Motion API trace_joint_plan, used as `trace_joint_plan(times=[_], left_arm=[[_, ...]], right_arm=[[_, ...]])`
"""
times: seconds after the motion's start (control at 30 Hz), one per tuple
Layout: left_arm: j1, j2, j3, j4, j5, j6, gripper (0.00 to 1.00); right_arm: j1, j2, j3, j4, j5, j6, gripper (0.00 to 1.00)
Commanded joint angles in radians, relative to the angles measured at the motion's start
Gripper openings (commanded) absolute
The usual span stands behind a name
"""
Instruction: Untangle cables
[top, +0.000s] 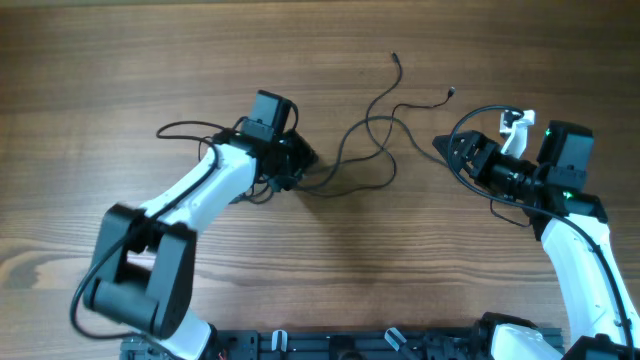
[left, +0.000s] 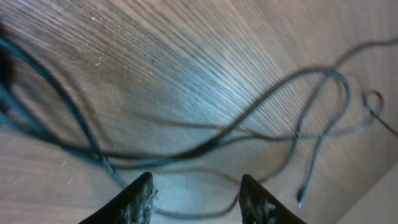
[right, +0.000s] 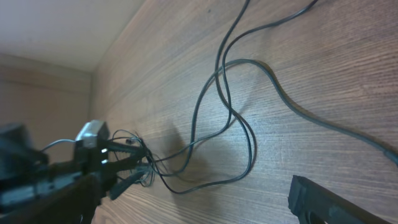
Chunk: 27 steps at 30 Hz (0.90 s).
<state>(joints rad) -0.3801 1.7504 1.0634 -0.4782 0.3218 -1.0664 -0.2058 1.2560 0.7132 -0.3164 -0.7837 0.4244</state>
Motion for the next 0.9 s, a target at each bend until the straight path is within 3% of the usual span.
trace_joint_plan(times=[0.0, 0.2, 0.27, 0.47, 0.53, 0.63, 0.67, 0.7, 0.73, 0.77, 0.8, 0.87], left_arm=[[-0.004, 0.072, 0.001, 0.065, -0.06, -0.076, 0.44], [-0.034, 0.114, 0.001, 0.071, -0.134, -0.075, 0.41], [-0.032, 0.11, 0.003, 0.073, -0.118, -0.073, 0.45], [0.058, -0.017, 0.105, 0.061, -0.096, 0.073, 0.4], [0.056, -0.055, 0.107, -0.014, -0.099, 0.059, 0.39], [0.032, -0.052, 0.098, -0.148, -0.099, -0.054, 0.39], [0.011, -0.048, 0.08, -0.156, -0.1, -0.064, 0.54], [-0.002, -0.048, 0.067, -0.15, -0.1, -0.064, 0.78], [-0.021, -0.047, 0.051, -0.141, -0.101, -0.064, 0.83], [-0.038, -0.047, 0.041, -0.135, -0.111, -0.066, 0.79], [-0.051, -0.047, 0.031, -0.127, -0.119, -0.079, 0.64], [-0.087, -0.047, 0.001, -0.123, -0.172, -0.236, 0.57]], right_arm=[[0.006, -0.018, 0.007, 0.0, 0.006, -0.013, 1.0], [0.006, -0.018, 0.007, -0.015, 0.006, -0.014, 1.0], [0.006, -0.018, 0.007, -0.027, 0.006, -0.016, 1.0], [0.006, -0.018, 0.007, -0.043, 0.006, -0.032, 1.0], [0.006, -0.018, 0.007, -0.043, 0.006, -0.032, 1.0], [0.006, -0.018, 0.007, -0.043, 0.035, -0.031, 1.0], [0.006, -0.018, 0.007, -0.043, 0.04, -0.031, 1.0], [0.006, -0.018, 0.007, -0.043, 0.044, -0.03, 1.0], [0.006, -0.018, 0.007, -0.043, 0.044, -0.031, 1.0], [0.006, -0.018, 0.007, -0.042, 0.044, -0.031, 1.0], [0.006, -0.018, 0.007, -0.042, 0.044, -0.031, 1.0], [0.006, -0.018, 0.007, -0.043, 0.044, -0.031, 1.0]])
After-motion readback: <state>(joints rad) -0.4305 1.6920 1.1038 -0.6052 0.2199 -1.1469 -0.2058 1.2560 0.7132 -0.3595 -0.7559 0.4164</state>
